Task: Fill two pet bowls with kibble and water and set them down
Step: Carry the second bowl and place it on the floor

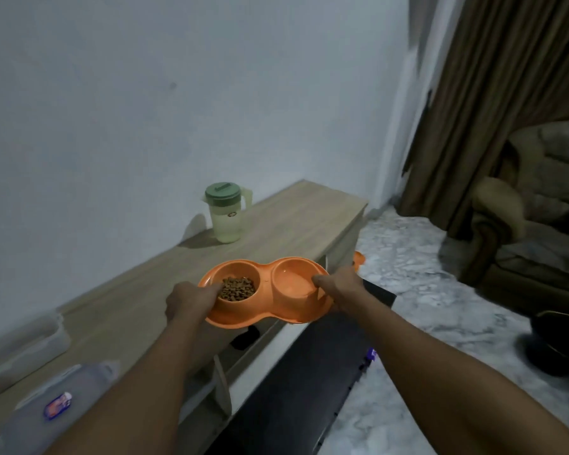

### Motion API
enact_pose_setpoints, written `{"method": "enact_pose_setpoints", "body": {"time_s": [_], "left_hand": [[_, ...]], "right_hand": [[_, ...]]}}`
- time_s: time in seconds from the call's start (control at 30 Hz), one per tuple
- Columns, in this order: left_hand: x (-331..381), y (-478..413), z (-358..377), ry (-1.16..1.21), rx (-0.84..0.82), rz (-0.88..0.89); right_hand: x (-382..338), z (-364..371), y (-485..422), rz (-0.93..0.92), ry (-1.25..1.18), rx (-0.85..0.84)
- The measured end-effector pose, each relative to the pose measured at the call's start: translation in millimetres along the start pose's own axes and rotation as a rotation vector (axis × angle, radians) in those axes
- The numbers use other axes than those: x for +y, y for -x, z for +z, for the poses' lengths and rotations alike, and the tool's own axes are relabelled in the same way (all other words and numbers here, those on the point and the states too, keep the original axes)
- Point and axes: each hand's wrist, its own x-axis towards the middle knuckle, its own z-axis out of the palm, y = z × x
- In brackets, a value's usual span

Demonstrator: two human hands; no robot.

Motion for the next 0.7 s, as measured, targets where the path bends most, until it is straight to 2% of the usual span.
{"method": "enact_pose_setpoints", "body": {"time_s": [0.4, 0.7], "left_hand": [[74, 93, 107, -0.067, -0.33, 0.255], [139, 176, 220, -0.088, -0.547, 0.394]], "right_hand": [[96, -151, 45, 0.219, -0.141, 0.356], [172, -264, 50, 0.34, -0.207, 0.539]]}}
